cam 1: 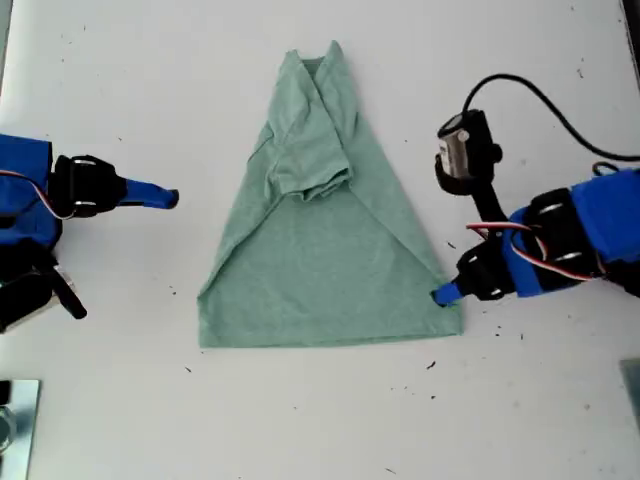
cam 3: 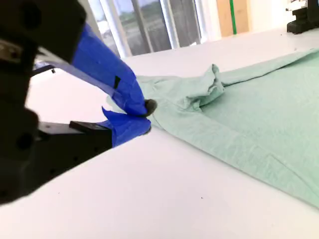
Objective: Fold t shirt
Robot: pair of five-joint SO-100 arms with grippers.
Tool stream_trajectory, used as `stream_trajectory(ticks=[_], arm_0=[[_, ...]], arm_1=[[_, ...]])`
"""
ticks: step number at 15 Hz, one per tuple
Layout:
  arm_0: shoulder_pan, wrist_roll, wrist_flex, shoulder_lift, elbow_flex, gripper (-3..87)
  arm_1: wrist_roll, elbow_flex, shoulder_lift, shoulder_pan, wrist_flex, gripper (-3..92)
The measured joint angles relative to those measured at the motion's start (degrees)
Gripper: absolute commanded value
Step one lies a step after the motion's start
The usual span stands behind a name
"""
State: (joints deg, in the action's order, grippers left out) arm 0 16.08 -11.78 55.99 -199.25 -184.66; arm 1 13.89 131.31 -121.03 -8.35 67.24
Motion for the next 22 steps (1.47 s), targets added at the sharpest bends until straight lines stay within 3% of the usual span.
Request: stream_trajectory(ticks=[2, 5, 11, 14, 17, 18, 20, 22], arm_0=[[0.00, 0.00, 0.00, -0.35, 0.00, -0.2], [0.00, 0.00, 0.00, -0.97, 0.00, -0.2], [0.00, 0.00, 0.53, -1.49, -0.09, -0.2], [-0.62, 0.00, 0.53, -1.49, -0.35, -0.2], [-0.62, 0.00, 0.53, -1.49, -0.35, -0.2], [-0.62, 0.00, 0.53, -1.49, -0.35, -0.2], [-0.62, 0.00, 0.53, -1.49, -0.35, -0.2], [-0.62, 0.00, 0.53, -1.76, -0.62, -0.2]], arm_1=[[-2.02, 9.32, -0.35, -1.41, -12.30, 1.5], [-3.52, 10.46, -1.32, -2.81, -13.62, 1.5], [-6.42, -1.67, -15.03, -4.13, 18.28, 1.6], [-5.27, -15.91, -5.80, -4.13, 21.80, 1.6], [-2.72, -45.26, 20.65, -4.13, 25.93, 1.5], [-1.49, -56.51, 30.67, -4.13, 25.66, 5.8], [-1.23, -63.11, 41.48, -3.69, 23.99, 26.2], [-0.62, -63.46, 43.42, -3.60, 19.86, 28.6]])
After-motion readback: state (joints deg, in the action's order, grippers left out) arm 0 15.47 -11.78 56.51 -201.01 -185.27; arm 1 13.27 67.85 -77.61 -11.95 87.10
